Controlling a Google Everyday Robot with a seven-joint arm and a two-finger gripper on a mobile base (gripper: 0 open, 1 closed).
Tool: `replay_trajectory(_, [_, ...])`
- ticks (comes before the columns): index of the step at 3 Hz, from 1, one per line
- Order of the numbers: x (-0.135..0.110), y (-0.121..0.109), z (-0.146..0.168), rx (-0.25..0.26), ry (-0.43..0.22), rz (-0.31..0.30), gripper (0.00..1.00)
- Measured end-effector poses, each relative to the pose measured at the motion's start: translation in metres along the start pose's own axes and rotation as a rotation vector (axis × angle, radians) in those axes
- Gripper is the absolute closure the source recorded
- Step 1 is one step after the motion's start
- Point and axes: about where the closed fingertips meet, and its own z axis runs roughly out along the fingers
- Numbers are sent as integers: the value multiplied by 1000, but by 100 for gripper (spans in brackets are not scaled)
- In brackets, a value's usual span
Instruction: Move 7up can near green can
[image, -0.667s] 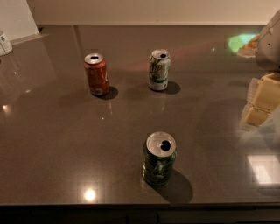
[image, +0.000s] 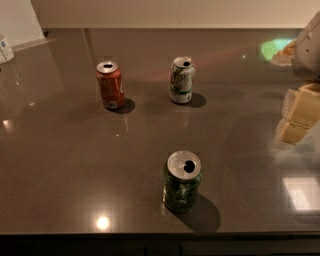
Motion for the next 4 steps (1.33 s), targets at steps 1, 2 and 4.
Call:
replay_trajectory(1, [-10,-7,15,5,-44,17,0])
replay_trajectory(2, [-45,-31,55,6,-171,69,0])
replay_trajectory(4, [-97,-83,95,47,-364,187,0])
